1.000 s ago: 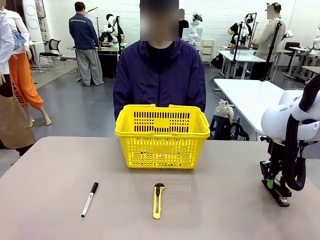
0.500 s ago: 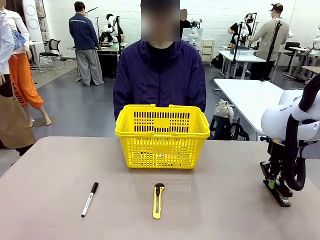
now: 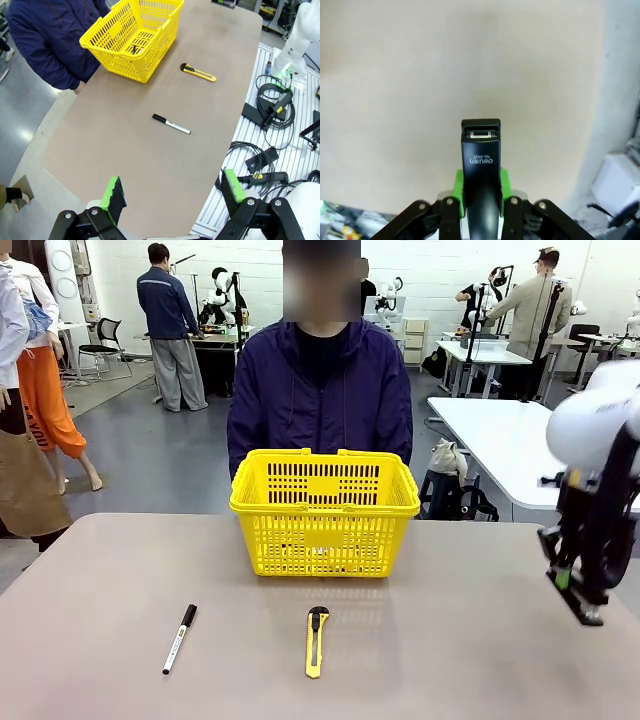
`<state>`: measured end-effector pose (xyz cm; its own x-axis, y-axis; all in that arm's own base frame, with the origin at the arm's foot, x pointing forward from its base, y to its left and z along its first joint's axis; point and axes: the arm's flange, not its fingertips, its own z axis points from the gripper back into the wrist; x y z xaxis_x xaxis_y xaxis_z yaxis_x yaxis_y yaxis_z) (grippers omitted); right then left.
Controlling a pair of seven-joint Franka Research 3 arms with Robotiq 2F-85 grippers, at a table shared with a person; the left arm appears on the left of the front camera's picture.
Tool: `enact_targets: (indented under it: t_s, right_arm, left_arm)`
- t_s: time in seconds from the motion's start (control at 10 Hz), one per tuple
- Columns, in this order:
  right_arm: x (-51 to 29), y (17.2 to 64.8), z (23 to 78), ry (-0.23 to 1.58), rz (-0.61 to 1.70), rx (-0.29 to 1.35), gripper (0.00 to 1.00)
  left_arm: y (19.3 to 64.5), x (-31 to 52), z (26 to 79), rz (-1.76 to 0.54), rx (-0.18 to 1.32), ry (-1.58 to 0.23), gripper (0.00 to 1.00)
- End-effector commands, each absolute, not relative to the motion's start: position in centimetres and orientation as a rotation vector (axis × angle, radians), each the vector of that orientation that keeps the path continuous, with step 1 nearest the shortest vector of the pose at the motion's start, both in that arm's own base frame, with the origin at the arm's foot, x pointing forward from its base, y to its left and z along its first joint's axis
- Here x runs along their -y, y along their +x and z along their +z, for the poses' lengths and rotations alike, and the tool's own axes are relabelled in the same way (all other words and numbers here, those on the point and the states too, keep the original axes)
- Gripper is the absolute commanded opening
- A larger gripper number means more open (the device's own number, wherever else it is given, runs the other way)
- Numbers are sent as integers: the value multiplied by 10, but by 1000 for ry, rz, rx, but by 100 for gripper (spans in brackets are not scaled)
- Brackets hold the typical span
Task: Place the items the person wants into the basket.
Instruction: Pick up the item the person points to and place it in the Market Basket.
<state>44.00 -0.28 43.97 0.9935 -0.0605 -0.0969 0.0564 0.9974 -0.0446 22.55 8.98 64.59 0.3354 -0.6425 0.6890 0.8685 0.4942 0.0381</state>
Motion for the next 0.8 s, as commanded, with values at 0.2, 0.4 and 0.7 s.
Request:
enact_targets:
  t_s: [0.2,0.4,0.7]
  right_arm:
    - [-16,406,580,45,-237,63,30]
    - [-19,404,596,53,-263,71,30]
    - [-16,396,607,54,-244,82,30]
  left_arm:
    - [225,-90,648,-1019,711,-383,100]
    - [225,-90,648,-1019,711,-383,100]
    - [225,-90,648,-1019,711,-383,100]
